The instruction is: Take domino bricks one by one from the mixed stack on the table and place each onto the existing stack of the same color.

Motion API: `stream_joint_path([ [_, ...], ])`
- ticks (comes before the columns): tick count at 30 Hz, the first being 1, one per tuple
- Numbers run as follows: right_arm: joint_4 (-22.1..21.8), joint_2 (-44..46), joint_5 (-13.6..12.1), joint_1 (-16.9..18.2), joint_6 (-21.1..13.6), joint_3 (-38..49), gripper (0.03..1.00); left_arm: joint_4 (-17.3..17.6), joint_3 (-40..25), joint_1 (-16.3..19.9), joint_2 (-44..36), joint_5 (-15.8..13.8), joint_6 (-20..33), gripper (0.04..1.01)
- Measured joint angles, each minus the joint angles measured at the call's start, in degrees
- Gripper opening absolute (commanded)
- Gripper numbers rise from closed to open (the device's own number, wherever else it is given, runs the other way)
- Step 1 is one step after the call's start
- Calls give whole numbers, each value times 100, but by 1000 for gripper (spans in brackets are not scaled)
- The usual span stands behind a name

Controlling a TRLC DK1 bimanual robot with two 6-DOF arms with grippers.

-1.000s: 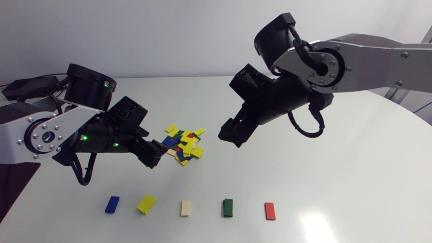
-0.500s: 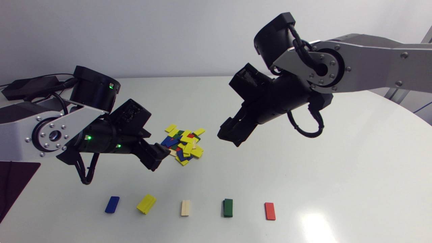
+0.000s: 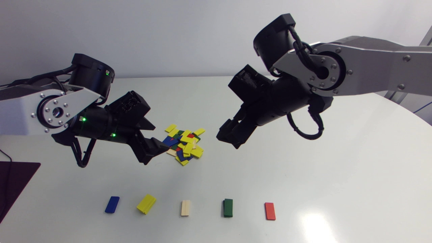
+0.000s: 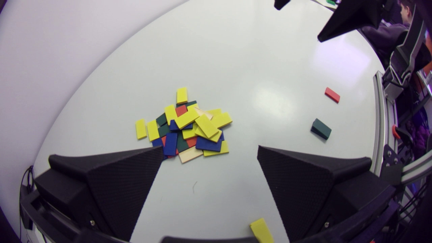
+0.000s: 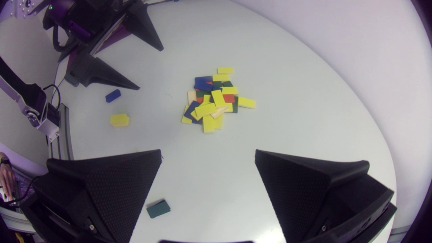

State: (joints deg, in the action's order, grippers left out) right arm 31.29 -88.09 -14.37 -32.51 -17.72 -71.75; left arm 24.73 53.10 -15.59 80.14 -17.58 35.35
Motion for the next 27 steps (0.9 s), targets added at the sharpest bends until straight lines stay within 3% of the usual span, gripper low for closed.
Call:
stream_joint_path([
  [4, 0, 0, 0, -9, 0, 2, 970, 487, 365, 243, 433, -444, 804, 990],
  [11, 0, 0, 0, -13, 0, 2, 970, 1250, 813, 328, 1084, -614, 2168, 989],
  [27, -4, -70, 0, -13, 0, 2, 970, 1508, 1720, 186, 2253, -625, 3713, 982],
])
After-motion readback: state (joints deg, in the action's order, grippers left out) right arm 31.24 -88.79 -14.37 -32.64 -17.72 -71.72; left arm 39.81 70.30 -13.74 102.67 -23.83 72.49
